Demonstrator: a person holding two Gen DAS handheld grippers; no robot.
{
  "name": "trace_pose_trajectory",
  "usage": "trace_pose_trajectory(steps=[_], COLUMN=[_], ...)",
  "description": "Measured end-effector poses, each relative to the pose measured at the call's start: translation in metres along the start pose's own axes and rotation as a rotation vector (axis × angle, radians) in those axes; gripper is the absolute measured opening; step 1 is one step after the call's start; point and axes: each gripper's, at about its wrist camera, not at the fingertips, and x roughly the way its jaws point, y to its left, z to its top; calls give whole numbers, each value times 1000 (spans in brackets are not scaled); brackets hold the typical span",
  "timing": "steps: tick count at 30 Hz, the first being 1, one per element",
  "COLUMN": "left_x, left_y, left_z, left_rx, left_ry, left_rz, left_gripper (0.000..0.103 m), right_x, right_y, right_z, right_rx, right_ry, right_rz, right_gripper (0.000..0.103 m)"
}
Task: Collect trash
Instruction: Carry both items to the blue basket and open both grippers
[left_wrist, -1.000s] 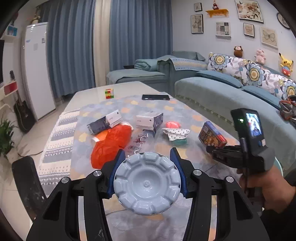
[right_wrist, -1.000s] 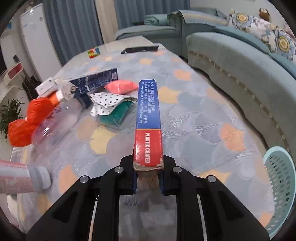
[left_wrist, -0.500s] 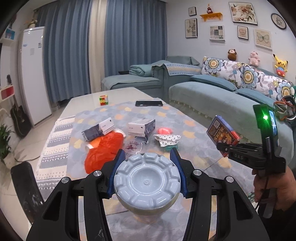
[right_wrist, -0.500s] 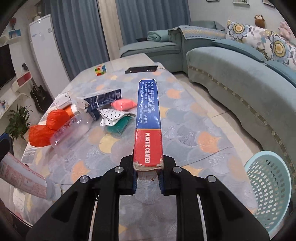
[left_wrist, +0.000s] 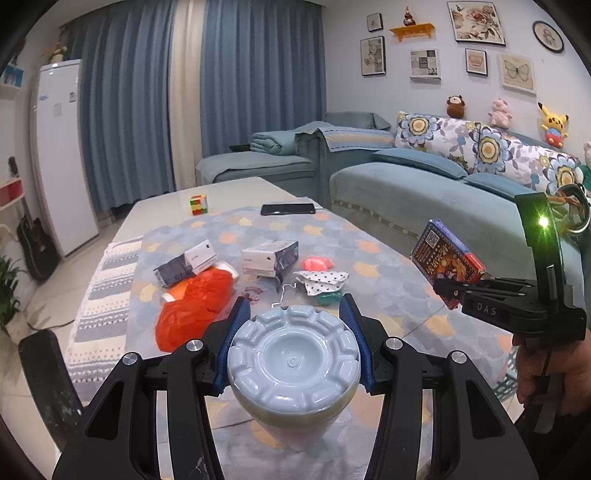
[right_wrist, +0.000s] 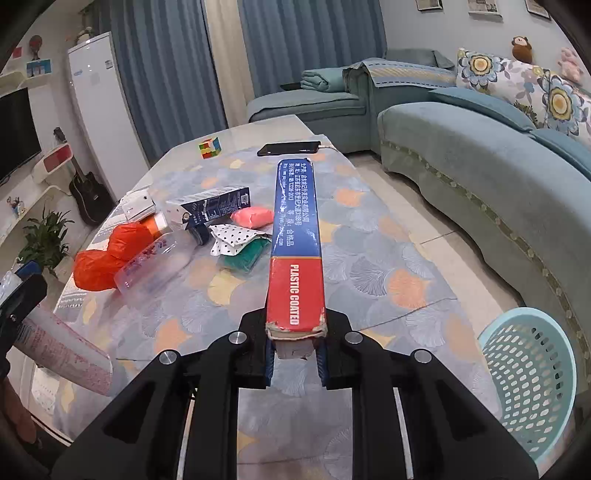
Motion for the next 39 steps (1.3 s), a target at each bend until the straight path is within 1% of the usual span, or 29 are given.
trace_pose_trajectory(steps=[6, 12, 16, 22, 26, 31, 33, 35, 37, 39], left_x=[0, 2, 4, 7, 11, 20, 26, 36, 48, 66], left_y=[-8, -28, -44, -75, -102, -138, -159, -180, -198, -221], left_z=[4, 9, 11, 17, 23, 32, 36, 39, 42, 45], left_rx=[8, 34, 46, 63, 81, 79, 95, 97, 69, 24], left_ry=[-7, -13, -11, -14, -13, -2, 5, 18, 41, 74], left_rz=[-22, -76, -114, -184, -251, -354, -396, -437, -480, -544], left_gripper=[49, 49, 49, 49, 49, 49, 49, 49, 49, 49], right_x=[-10, -25, -38, -64, -80, -89, -87, -84, -77, -71], right_y=[-5, -22, -44, -91, -127, -170, -190, -211, -230, -255], right_z=[-3, -9, -13, -23, -31, -43, -50, -59, -69, -82], right_rx=[-8, -1, 31, 106, 161, 238, 273, 324, 381, 476], right_ry=[-16, -28, -36, -46, -47, -31, -7, 28, 69, 124], right_rz=[-11, -43, -62, -104, -153, -211, -242, -253, -252, -249], right_gripper=[15, 15, 15, 15, 15, 15, 15, 15, 15, 15])
